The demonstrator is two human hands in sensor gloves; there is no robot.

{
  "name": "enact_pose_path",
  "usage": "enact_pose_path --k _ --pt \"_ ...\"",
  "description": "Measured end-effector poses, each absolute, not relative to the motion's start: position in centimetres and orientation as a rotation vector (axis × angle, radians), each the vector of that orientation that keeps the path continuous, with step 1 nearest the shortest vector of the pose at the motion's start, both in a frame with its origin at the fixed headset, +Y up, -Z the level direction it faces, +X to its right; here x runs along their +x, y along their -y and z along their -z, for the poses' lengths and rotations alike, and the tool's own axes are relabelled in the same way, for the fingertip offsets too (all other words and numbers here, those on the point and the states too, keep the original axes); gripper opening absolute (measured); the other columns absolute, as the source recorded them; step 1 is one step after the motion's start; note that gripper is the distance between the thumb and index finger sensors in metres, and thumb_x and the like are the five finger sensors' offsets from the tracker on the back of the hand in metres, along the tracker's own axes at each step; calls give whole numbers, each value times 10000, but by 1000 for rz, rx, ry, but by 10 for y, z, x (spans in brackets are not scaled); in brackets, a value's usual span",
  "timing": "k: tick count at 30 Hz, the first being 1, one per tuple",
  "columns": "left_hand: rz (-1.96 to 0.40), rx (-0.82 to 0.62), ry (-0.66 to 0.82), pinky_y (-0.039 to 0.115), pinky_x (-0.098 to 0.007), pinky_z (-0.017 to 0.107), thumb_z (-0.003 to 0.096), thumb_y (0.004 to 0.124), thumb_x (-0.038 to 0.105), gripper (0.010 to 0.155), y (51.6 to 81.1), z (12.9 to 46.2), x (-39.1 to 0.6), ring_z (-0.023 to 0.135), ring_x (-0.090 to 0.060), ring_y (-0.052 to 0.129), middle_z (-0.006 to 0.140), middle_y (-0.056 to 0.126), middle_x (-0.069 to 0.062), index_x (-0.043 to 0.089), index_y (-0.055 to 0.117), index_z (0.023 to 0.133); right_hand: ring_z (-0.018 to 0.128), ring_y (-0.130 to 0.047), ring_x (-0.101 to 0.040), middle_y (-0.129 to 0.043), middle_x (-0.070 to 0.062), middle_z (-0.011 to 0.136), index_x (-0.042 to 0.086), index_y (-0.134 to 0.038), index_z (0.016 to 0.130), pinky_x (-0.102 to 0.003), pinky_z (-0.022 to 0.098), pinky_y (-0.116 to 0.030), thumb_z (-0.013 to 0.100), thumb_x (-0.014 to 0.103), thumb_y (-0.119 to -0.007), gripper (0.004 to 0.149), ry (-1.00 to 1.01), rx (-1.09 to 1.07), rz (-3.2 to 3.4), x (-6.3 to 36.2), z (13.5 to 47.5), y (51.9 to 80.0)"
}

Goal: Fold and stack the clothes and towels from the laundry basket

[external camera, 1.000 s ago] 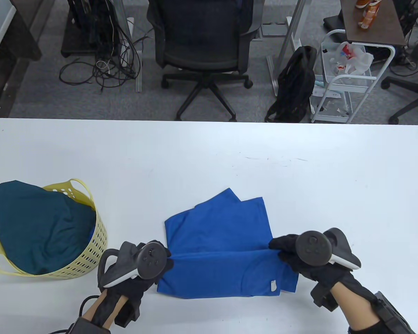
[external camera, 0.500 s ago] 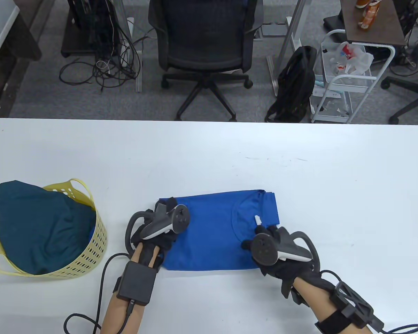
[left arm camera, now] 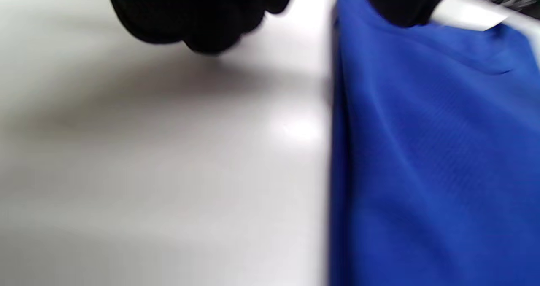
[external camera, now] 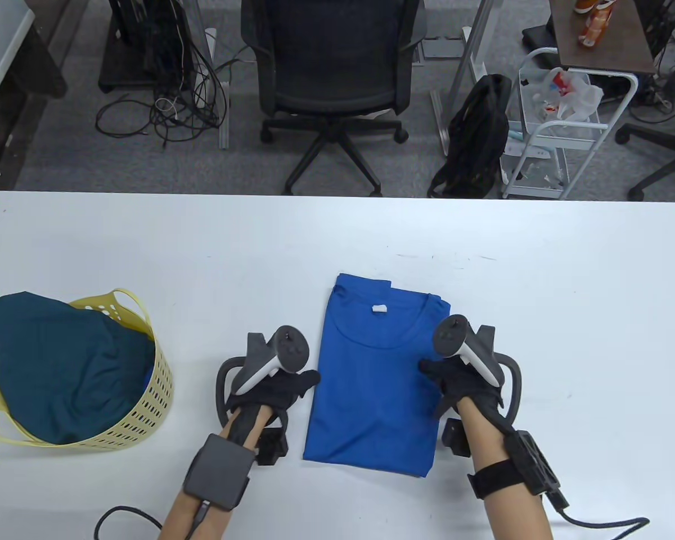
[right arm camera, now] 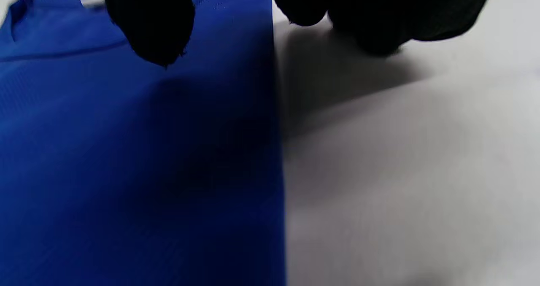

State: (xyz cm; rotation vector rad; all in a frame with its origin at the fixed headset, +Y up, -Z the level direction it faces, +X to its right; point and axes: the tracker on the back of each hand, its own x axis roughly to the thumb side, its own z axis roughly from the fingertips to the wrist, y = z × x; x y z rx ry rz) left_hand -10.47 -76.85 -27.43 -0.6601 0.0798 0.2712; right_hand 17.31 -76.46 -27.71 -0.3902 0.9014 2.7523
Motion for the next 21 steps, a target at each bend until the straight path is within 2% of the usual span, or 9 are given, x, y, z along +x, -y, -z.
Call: enact_pose_path --k 2,5,7,10,12,13,15,17,21 --pt "-257 -571 -139 681 -597 690 538 718 629 1033 775 288 -75 896 -541 648 1115 448 -440 -89 382 1200 884 -563 -670 -392 -519 1080 -206 -443 1120 -738 639 -580 588 454 -761 906 -769 -415 -2911 161 275 765" --pt "-94 -461 -155 733 -629 647 503 768 561 886 780 292 -46 903 -554 651 1128 471 -419 16 499 1147 876 -496 -662 -433 -438 1082 -37 -706 969 -748 647 -526 594 263 -814 492 -596 -387 -2744 150 270 771" --pt "-156 -416 -136 787 -529 655 522 809 492 577 778 290 -41 912 -503 722 1144 544 -366 191 709 1004 868 -576 -637 -523 -406 1073 10 -686 953 -726 633 -592 589 246 -794 447 -492 -263 -2831 148 266 771" --pt "-83 -280 -67 918 -335 577 531 833 450 490 775 285 -40 783 -340 910 1067 747 -251 241 690 951 698 -898 -386 -790 -272 933 19 -593 975 -573 548 -822 615 238 -727 442 -381 -163 -2728 160 261 763" --pt "-163 -186 -58 982 -219 455 538 853 397 582 778 281 -45 633 -155 1014 984 844 -167 245 577 1027 638 -932 -297 -808 -260 892 9 -537 1018 -495 505 -867 622 211 -710 478 -423 -177 -2442 173 261 765" --pt "-225 -185 -51 980 -218 446 541 852 394 744 779 281 -49 620 -156 1017 980 847 -167 291 413 1132 630 -933 -297 -805 -244 896 18 -440 1101 -493 492 -877 620 200 -716 584 -398 -129 -2335 181 260 766" --pt "-341 -290 59 961 -232 473 571 811 382 886 780 285 -62 657 -163 993 1051 755 -217 427 124 1129 718 -888 -335 -729 -243 974 164 -279 1176 -512 504 -878 617 191 -730 718 -447 -25 -2244 193 258 765" --pt "-488 -467 197 892 -354 556 579 796 402 675 783 291 -73 801 -268 878 1166 539 -309 432 435 1148 832 -802 -431 -578 -285 1096 284 -261 1162 -542 531 -862 612 195 -766 752 -536 102 -2189 199 256 763" --pt "-204 -739 361 780 -430 671 441 897 531 1101 780 291 -60 1013 -282 593 1253 39 -239 235 186 1227 929 -657 -535 -183 -274 1202 226 -290 1176 -550 584 -824 570 210 -852 827 -799 264 -2222 190 259 768"
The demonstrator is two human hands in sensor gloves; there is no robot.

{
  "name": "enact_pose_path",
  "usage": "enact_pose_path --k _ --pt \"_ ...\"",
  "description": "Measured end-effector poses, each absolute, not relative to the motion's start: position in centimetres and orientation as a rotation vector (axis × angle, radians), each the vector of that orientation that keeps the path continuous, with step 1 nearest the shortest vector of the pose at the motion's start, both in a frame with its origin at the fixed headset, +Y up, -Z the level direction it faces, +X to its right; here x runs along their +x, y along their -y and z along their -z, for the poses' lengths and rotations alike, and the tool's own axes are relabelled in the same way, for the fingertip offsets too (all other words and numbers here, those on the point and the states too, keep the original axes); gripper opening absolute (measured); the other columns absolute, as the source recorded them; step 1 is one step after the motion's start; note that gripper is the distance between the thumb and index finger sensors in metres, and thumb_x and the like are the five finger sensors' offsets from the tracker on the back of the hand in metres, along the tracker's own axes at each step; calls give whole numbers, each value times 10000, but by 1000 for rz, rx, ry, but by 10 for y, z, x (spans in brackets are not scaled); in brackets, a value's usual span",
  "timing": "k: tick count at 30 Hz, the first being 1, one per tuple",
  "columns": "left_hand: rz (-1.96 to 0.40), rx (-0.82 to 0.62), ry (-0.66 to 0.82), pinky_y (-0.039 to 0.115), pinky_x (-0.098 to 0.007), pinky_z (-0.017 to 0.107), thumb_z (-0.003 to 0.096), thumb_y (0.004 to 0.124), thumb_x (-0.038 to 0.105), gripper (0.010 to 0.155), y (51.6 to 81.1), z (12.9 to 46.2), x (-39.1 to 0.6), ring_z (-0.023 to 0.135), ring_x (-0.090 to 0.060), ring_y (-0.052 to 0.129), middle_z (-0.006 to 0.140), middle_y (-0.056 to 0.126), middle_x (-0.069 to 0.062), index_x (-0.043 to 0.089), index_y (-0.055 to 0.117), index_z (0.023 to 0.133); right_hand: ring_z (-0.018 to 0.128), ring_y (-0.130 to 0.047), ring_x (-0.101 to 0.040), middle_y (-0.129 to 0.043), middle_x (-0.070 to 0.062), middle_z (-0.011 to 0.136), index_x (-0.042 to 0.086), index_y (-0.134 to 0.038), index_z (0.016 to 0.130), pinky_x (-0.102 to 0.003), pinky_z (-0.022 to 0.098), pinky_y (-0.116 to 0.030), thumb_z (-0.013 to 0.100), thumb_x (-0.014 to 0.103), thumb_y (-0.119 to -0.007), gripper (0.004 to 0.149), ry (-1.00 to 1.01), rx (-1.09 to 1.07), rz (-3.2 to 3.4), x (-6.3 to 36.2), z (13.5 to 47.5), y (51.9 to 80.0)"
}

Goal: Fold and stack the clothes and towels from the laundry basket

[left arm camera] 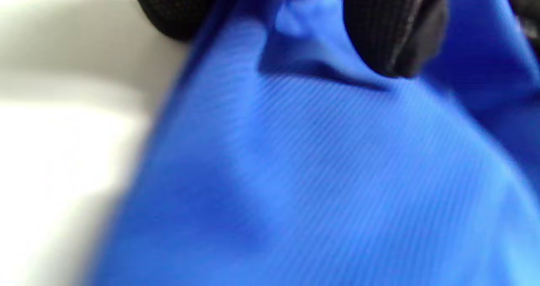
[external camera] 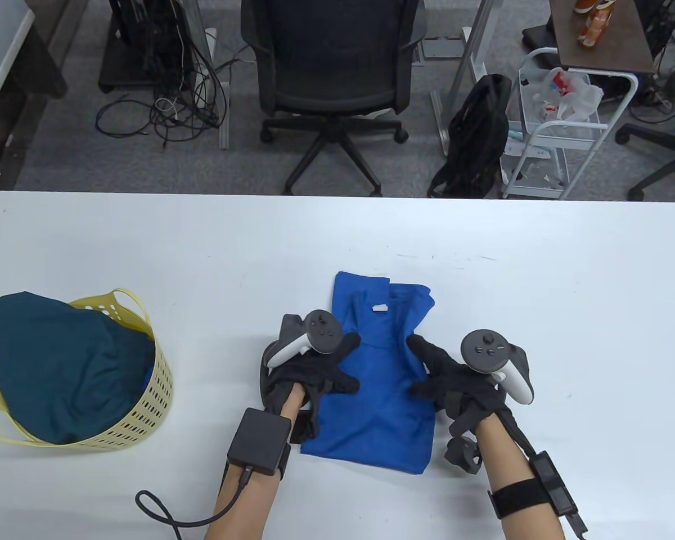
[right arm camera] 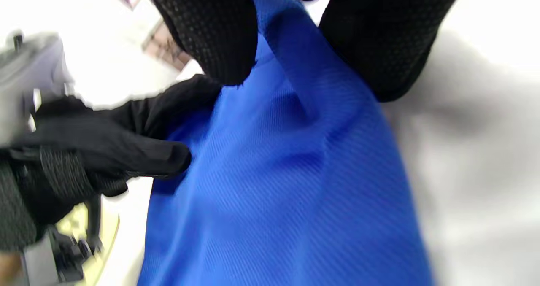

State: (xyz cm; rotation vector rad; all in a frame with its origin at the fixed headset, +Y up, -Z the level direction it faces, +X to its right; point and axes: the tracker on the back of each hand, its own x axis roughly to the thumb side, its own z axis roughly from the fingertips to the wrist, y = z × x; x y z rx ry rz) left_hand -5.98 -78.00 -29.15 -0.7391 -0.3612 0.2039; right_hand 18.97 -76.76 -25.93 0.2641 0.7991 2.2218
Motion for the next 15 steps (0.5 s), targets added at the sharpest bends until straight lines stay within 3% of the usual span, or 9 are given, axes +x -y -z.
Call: enact_pose_path --k 2,4,9,12,14,15 --pt "-3 -641 378 830 -347 638 393 912 530 1173 781 287 -48 984 -232 627 1244 36 -266 185 146 1212 914 -680 -445 -137 -256 1186 107 -316 1178 -470 583 -843 534 192 -889 867 -760 296 -2366 177 259 771" --pt "-31 -637 378 859 -274 610 373 915 514 1189 782 286 -47 911 -181 715 1241 69 -298 143 154 1209 852 -748 -329 -175 -248 1182 21 -338 1161 -345 552 -870 506 146 -904 875 -693 320 -2534 165 258 773" --pt "-96 -570 388 867 -225 571 361 930 497 1174 783 287 -48 782 -163 817 1246 110 -294 138 207 1213 764 -822 -292 -222 -234 1198 17 -364 1158 -322 502 -900 492 118 -908 866 -610 406 -2728 143 257 766" --pt "-153 -446 372 849 -349 633 390 915 488 1150 778 315 -27 891 -255 794 1241 77 -290 243 132 1196 753 -839 -291 -227 -218 1206 28 -373 1160 -324 486 -916 486 112 -907 864 -490 221 -2877 157 275 751" --pt "-177 -339 356 716 -553 733 444 778 573 1062 765 338 -11 1062 -422 638 1174 -24 -364 329 15 1140 781 -830 -286 -199 -222 1200 35 -336 1159 -322 506 -910 497 131 -894 871 -380 -141 -2985 204 306 733" --pt "-244 -309 328 662 -615 746 467 753 576 1038 756 344 -6 1105 -487 536 1158 -60 -371 327 1 1138 839 -800 -343 -168 -223 1191 53 -300 1157 -386 576 -868 509 112 -876 869 -292 -327 -2998 235 317 723"
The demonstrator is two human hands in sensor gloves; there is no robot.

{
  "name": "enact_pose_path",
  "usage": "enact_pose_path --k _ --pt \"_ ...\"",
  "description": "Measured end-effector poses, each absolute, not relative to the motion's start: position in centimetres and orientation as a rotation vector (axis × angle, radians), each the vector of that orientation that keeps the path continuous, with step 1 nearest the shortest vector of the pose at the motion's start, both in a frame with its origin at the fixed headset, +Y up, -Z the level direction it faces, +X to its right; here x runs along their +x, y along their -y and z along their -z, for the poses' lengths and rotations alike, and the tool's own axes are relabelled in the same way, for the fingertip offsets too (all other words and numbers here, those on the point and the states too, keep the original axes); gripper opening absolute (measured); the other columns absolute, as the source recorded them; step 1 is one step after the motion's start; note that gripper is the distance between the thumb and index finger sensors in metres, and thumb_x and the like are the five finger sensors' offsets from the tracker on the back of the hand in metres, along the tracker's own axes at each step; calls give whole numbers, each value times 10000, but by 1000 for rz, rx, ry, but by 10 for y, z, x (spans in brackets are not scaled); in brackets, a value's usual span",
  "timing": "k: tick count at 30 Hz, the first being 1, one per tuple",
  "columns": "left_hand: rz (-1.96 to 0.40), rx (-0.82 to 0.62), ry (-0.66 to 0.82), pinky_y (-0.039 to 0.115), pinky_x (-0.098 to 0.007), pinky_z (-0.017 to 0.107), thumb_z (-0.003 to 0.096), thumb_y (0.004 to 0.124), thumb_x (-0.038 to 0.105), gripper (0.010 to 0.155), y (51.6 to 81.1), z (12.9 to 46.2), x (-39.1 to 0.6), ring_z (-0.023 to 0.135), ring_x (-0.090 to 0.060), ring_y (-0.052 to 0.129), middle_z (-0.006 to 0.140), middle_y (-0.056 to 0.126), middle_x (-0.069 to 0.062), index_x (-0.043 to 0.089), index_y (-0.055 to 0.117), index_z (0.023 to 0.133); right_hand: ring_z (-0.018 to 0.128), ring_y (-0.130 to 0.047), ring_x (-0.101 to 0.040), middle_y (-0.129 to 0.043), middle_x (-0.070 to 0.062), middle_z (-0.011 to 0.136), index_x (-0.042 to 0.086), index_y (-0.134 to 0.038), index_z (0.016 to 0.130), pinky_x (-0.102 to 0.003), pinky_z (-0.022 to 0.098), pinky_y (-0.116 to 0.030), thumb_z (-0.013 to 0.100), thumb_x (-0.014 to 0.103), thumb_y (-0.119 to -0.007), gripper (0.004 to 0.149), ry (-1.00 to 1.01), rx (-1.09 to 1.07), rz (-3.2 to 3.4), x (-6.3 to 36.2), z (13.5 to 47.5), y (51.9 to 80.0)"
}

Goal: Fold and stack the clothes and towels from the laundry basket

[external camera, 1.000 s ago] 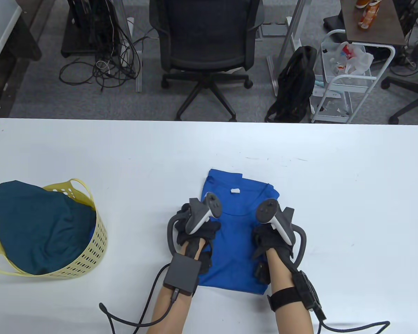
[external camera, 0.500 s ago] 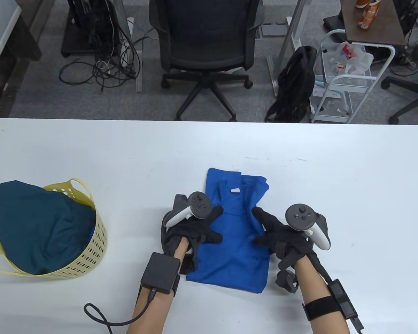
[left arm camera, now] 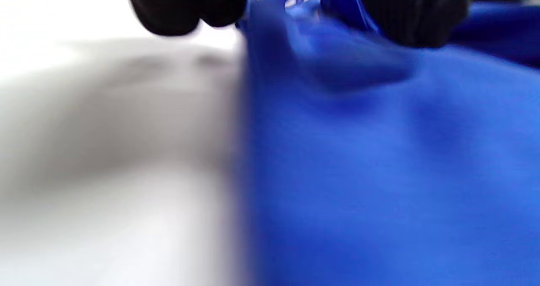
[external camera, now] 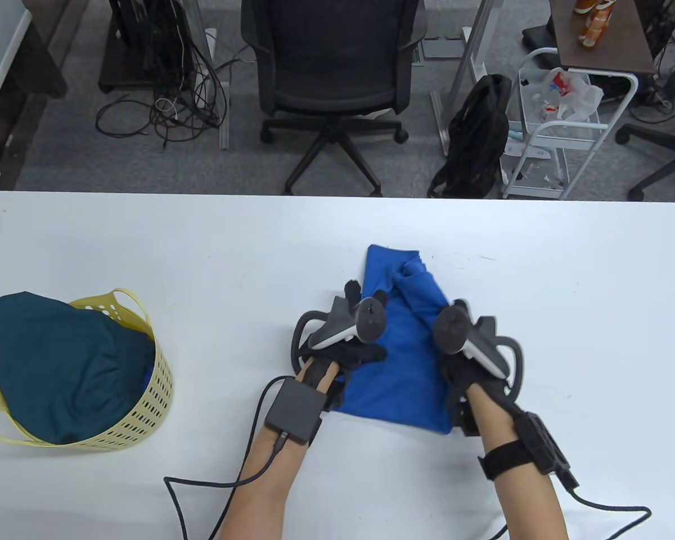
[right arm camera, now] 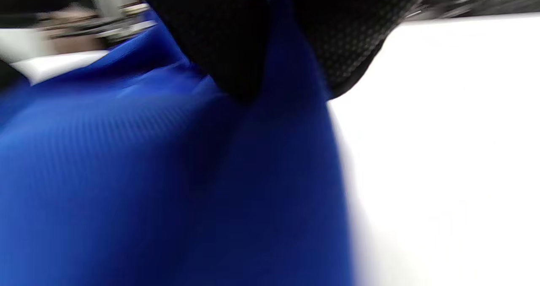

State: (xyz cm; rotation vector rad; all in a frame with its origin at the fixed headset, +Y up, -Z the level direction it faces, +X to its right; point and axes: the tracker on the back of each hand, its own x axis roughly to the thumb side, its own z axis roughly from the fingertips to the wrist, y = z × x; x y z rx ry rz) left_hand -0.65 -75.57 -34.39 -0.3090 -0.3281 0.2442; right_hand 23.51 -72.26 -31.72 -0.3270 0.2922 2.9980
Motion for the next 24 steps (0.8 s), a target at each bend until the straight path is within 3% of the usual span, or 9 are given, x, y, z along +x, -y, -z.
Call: enact_pose_path --k 1,2,4,7,9,13,16,21,24 --pt "-311 -281 307 631 -643 752 488 737 575 1024 748 345 -5 1115 -528 482 1152 -75 -377 321 -13 1137 939 -667 -460 -94 -244 1168 94 -247 1156 -551 666 -746 532 115 -848 866 -267 -447 -3035 265 324 716" --pt "-345 -268 302 617 -653 756 507 723 572 1007 744 344 -6 1123 -530 461 1158 -77 -367 315 -16 1140 988 -539 -588 -1 -286 1144 132 -178 1153 -706 662 -647 568 136 -804 858 -278 -581 -3056 283 325 713" --pt "-359 -248 365 626 -654 749 519 716 569 974 740 337 -10 1119 -528 479 1182 -22 -364 288 48 1170 984 -478 -647 19 -379 1113 75 -130 1155 -772 644 -588 616 144 -727 807 -353 -867 -3026 313 318 711" --pt "-232 -234 422 641 -657 740 522 713 570 955 743 322 -19 1112 -535 498 1201 46 -371 269 103 1193 1022 -364 -646 -128 -261 1194 187 -359 1172 -807 667 -469 626 154 -707 648 -428 -597 -2928 314 309 721" --pt "-170 -237 436 638 -661 742 524 711 571 947 748 308 -27 1114 -539 491 1208 64 -370 259 126 1200 1016 -219 -630 -124 -235 1197 198 -385 1169 -824 668 -365 637 158 -681 611 -493 -367 -2832 297 303 735" --pt "-142 -258 445 640 -661 739 523 713 566 939 751 286 -43 1108 -544 491 1211 89 -371 244 153 1204 1011 -214 -621 -142 -231 1193 178 -378 1167 -810 669 -377 640 186 -657 596 -540 -187 -2894 268 299 750" --pt "-127 -256 451 644 -659 739 526 710 570 929 743 263 -60 1108 -549 492 1218 133 -372 234 183 1213 1000 -249 -636 -169 -264 1190 153 -379 1170 -804 663 -405 640 197 -657 600 -488 32 -2884 238 288 744" --pt "-59 -94 379 694 -615 727 542 717 554 816 687 214 -98 1074 -493 657 1242 502 -258 209 418 1218 1002 -342 -639 -267 -330 1189 96 -402 1176 -794 656 -457 645 245 -671 613 -287 381 -2750 180 250 718" --pt "50 -14 191 789 -516 677 544 738 546 760 643 190 -136 956 -380 846 1162 693 -178 213 522 1192 1003 -357 -643 -279 -344 1190 92 -398 1183 -795 652 -468 651 270 -671 624 -217 495 -2716 154 225 710"
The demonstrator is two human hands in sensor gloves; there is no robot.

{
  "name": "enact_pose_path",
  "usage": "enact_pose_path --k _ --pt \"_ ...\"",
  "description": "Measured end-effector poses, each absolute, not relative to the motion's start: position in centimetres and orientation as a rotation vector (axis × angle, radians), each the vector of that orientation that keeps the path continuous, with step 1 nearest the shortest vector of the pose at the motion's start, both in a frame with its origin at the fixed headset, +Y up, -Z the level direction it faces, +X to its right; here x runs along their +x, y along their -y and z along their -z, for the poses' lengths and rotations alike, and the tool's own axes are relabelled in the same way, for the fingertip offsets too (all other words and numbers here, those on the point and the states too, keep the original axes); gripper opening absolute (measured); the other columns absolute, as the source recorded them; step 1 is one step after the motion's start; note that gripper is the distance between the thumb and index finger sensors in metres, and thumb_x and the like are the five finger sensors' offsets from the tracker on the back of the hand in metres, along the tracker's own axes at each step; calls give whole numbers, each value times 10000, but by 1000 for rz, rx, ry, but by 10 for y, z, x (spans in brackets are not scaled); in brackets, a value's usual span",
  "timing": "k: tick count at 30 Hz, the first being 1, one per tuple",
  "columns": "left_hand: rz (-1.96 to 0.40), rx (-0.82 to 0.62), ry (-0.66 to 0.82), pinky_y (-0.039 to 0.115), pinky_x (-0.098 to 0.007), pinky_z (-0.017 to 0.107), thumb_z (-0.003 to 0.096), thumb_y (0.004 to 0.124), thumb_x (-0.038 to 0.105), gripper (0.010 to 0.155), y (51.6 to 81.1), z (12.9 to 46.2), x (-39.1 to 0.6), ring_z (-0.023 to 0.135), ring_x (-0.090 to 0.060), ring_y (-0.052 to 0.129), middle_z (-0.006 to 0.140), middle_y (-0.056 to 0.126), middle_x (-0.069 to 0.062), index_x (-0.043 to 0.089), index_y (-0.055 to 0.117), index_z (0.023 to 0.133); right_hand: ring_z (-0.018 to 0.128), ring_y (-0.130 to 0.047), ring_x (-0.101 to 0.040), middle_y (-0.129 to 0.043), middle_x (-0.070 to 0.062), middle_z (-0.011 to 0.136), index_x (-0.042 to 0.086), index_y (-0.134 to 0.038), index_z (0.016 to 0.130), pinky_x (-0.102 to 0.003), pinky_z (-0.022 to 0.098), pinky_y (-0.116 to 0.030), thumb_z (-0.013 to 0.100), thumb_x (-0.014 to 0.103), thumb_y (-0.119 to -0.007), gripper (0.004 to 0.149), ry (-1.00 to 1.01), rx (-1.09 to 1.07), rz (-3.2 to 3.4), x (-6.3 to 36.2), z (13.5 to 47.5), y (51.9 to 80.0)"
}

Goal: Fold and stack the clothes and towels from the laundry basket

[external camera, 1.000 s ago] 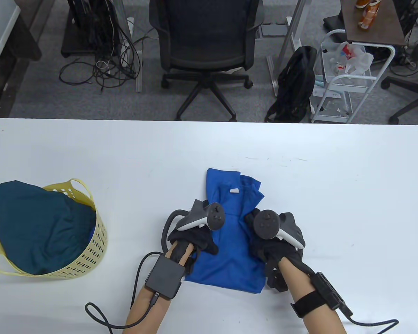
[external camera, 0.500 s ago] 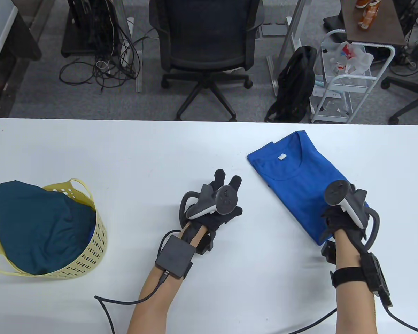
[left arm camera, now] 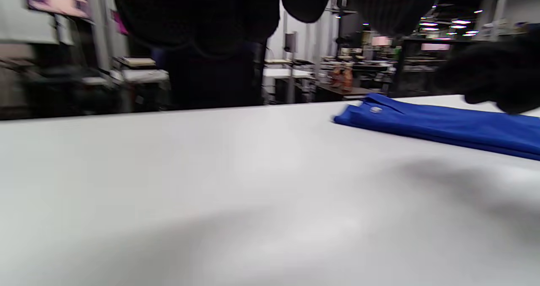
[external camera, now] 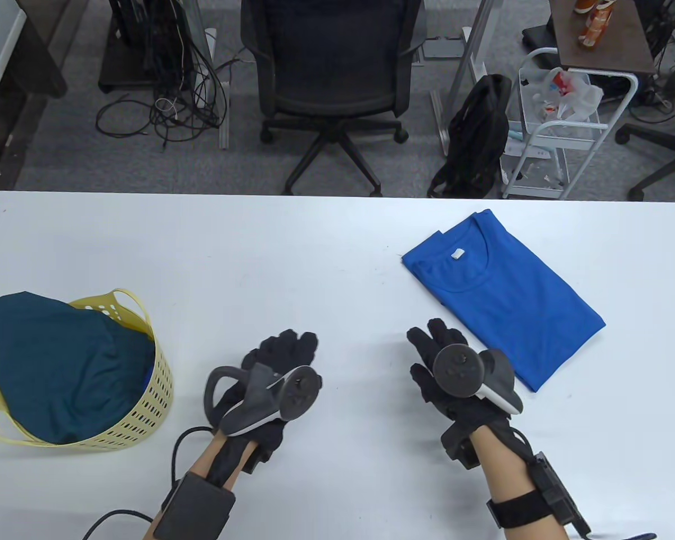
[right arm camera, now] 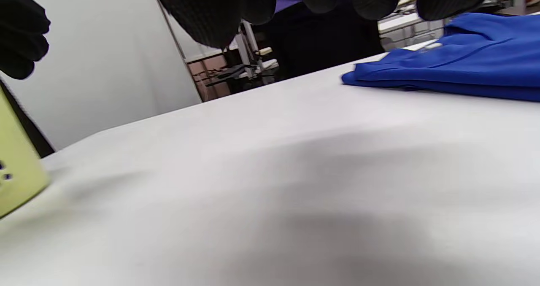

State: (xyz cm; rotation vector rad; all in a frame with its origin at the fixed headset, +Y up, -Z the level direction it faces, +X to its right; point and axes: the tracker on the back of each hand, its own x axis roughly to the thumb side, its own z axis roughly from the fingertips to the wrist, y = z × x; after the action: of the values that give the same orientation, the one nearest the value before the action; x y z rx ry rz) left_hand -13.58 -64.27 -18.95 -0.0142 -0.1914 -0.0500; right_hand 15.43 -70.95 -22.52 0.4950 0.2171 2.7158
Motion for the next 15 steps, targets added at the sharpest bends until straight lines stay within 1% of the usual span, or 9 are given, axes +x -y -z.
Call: enact_pose_path --k 2,4,7,9,11,12,13,14,15 --pt "72 22 57 849 -423 594 543 759 538 739 619 179 -164 827 -289 935 1094 772 -144 213 563 1177 1002 -362 -648 -282 -355 1190 89 -395 1187 -796 650 -472 653 288 -673 634 -201 527 -2701 143 213 709" --pt "95 36 -77 873 -362 522 546 772 531 698 600 173 -194 718 -236 975 1012 840 -109 215 621 1149 1001 -362 -652 -280 -359 1190 85 -394 1190 -798 648 -473 655 301 -674 641 -203 530 -2692 135 204 712" --pt "186 -10 -267 886 -310 453 545 787 522 626 583 173 -238 610 -172 1000 903 908 -41 237 699 1095 996 -359 -657 -271 -369 1185 79 -388 1190 -795 648 -474 657 310 -670 645 -252 508 -2731 131 199 719" --pt "207 -74 -403 886 -299 438 541 800 515 622 578 176 -269 592 -162 1000 905 912 -43 245 702 1093 995 -360 -659 -269 -375 1182 75 -383 1190 -795 648 -474 657 314 -671 652 -247 489 -2768 134 194 724" --pt "201 -157 -513 880 -302 443 533 824 502 677 580 180 -294 609 -171 994 993 869 -92 243 653 1135 994 -364 -658 -273 -375 1182 75 -388 1190 -796 646 -476 655 318 -673 653 -241 480 -2790 137 191 728" --pt "212 -213 -548 874 -303 458 525 838 502 762 583 183 -304 638 -180 985 1111 770 -167 260 554 1191 994 -364 -659 -272 -377 1181 72 -385 1190 -796 646 -475 655 319 -673 655 -251 469 -2795 139 191 731" --pt "228 -273 -578 869 -314 477 518 845 514 861 589 186 -312 674 -201 974 1199 641 -264 302 415 1233 992 -361 -662 -269 -380 1180 70 -382 1190 -796 646 -475 655 320 -673 658 -263 463 -2796 140 191 733" --pt "244 -371 -616 876 -326 484 509 852 525 945 598 191 -320 698 -224 979 1234 526 -362 342 276 1235 991 -361 -661 -265 -384 1178 67 -375 1190 -797 645 -474 656 322 -672 663 -280 460 -2795 140 190 736" --pt "244 -467 -643 875 -339 499 506 849 535 972 606 194 -324 723 -247 973 1237 433 -424 362 217 1224 991 -359 -662 -262 -386 1177 64 -371 1191 -795 645 -475 656 324 -672 667 -291 461 -2793 140 191 738"
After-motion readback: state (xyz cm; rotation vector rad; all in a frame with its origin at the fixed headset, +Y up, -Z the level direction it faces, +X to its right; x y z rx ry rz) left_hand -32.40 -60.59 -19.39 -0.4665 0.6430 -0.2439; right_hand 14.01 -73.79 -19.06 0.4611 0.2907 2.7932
